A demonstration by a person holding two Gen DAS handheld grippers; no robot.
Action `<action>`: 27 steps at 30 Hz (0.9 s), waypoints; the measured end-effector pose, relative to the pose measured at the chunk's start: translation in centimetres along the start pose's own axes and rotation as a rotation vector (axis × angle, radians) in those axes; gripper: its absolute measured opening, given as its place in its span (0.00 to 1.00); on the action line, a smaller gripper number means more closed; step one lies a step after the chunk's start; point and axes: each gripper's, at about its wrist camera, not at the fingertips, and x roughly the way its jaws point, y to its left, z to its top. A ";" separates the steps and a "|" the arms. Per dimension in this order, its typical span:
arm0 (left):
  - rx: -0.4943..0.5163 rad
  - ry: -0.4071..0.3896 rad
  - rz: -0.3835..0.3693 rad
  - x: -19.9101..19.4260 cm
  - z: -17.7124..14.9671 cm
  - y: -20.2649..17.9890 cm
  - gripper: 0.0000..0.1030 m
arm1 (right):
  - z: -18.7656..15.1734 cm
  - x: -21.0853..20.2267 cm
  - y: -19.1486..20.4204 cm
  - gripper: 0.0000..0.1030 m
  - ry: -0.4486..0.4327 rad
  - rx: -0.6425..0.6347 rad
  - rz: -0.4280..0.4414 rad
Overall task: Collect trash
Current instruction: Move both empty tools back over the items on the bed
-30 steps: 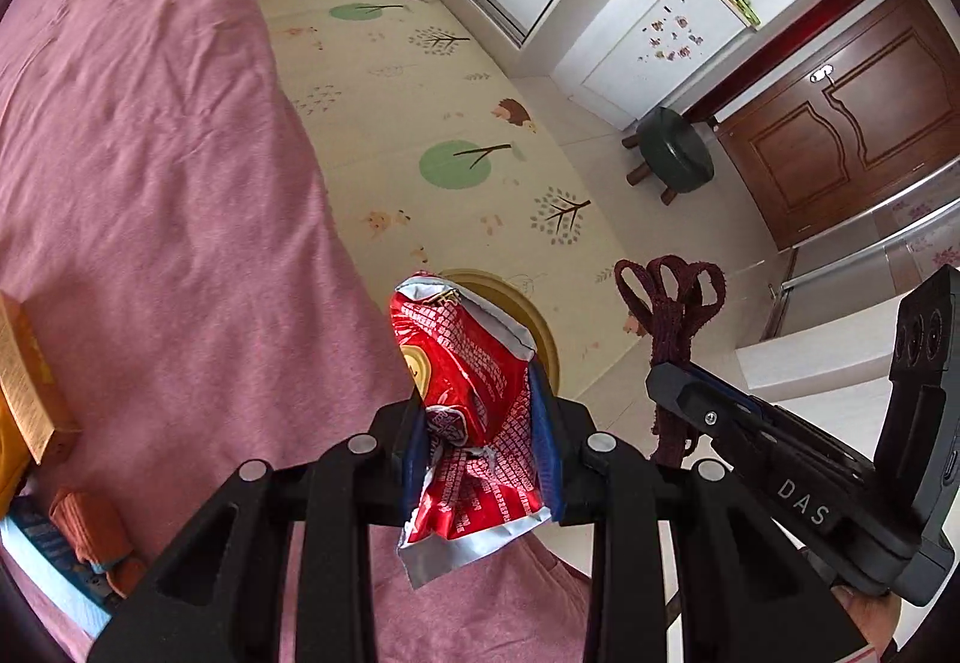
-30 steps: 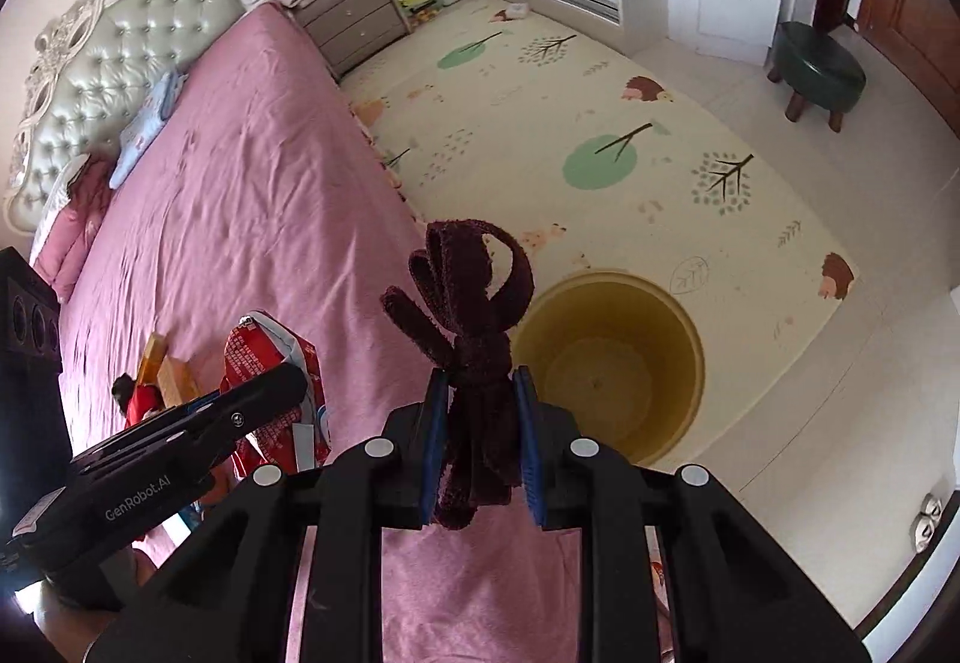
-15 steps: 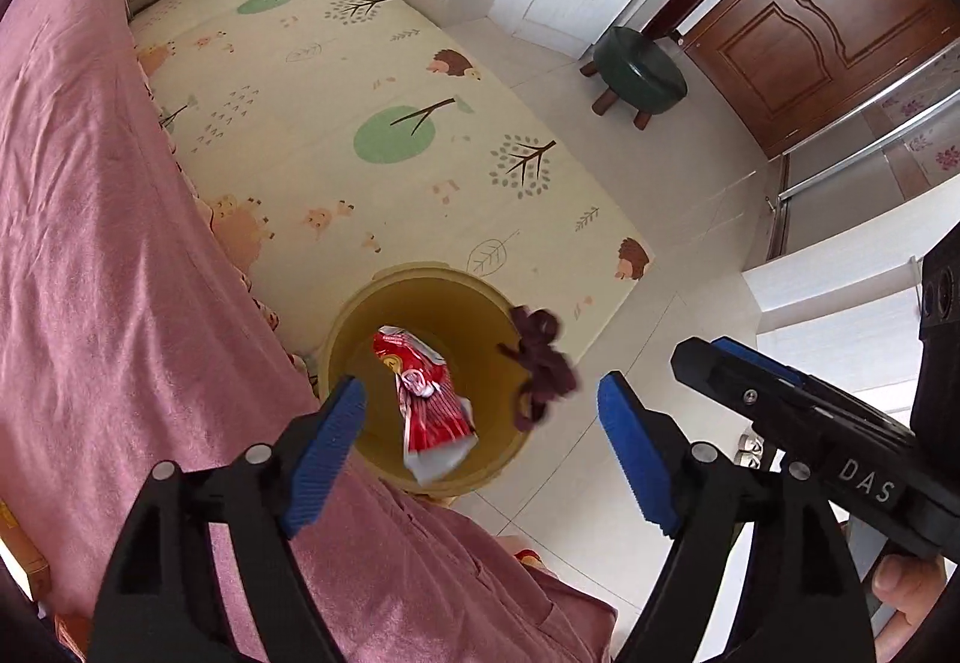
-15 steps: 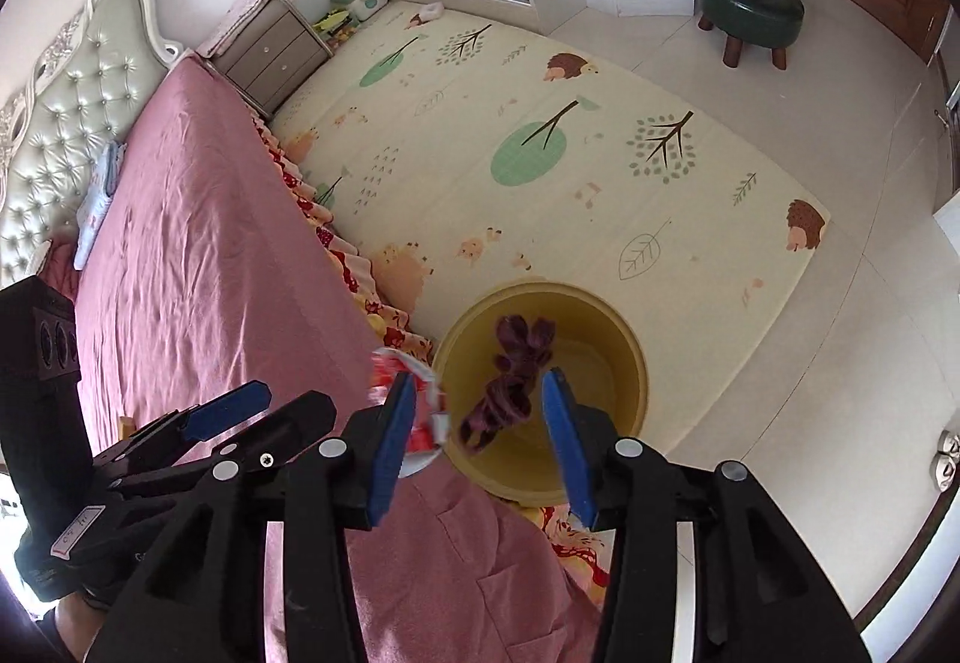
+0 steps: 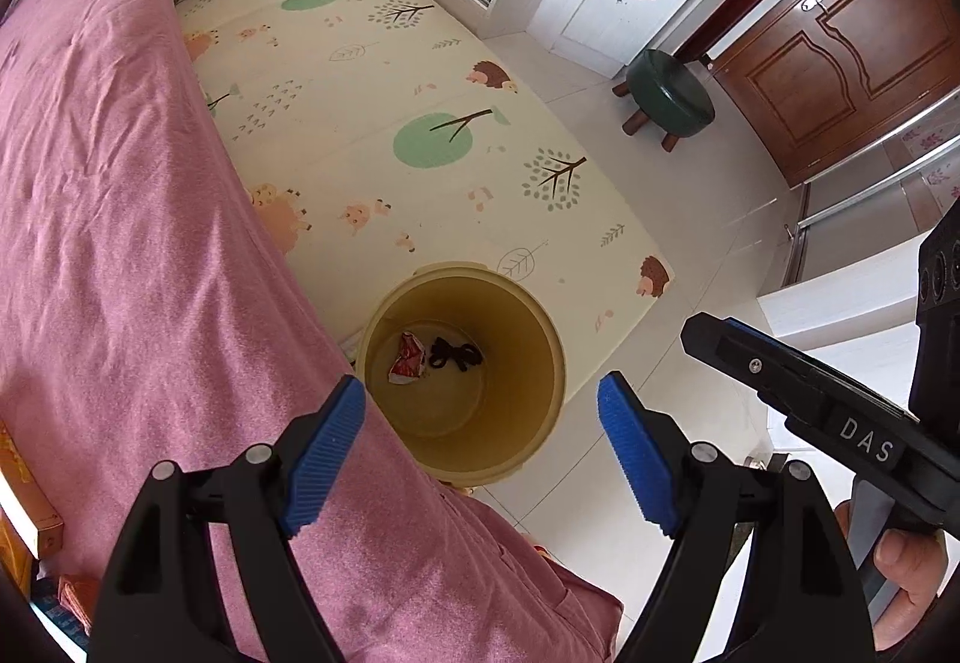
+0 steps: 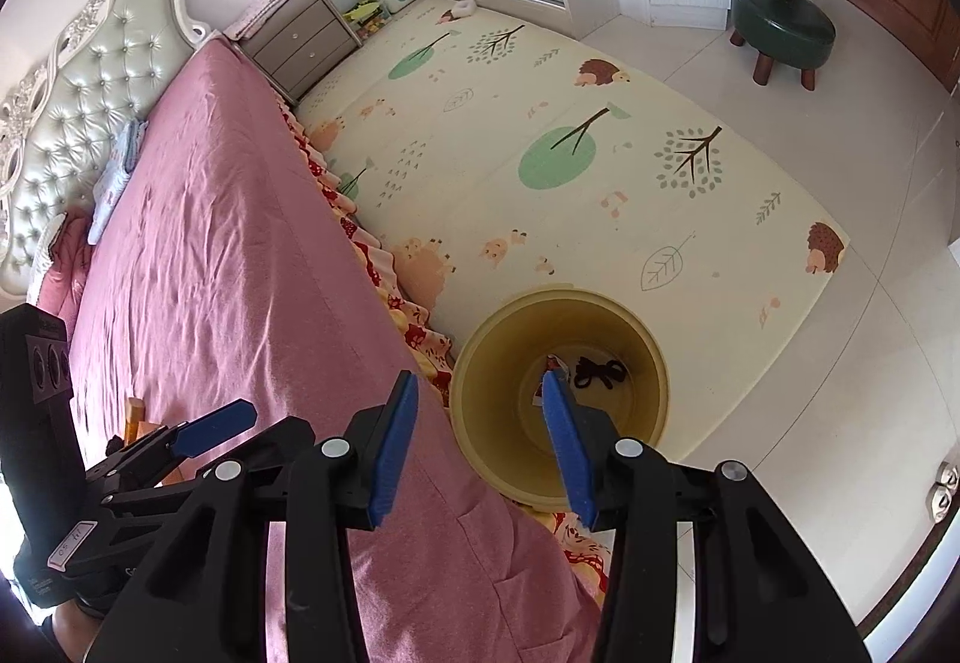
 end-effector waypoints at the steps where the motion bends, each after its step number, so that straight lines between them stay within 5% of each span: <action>1: -0.015 -0.013 0.003 -0.7 -0.2 0.5 0.77 | 0.0 -0.1 0.7 0.42 0.002 -0.018 0.008; 16: -0.354 -0.175 0.145 -13.4 -12.2 13.4 0.80 | -6.7 0.2 16.5 0.42 0.083 -0.338 0.158; 20: -0.473 -0.192 0.205 -15.7 -16.2 17.3 0.83 | -9.6 0.9 21.1 0.56 0.124 -0.410 0.230; 27: -0.685 -0.198 0.287 -17.2 -21.4 23.2 0.89 | -14.2 3.0 27.5 0.60 0.169 -0.566 0.252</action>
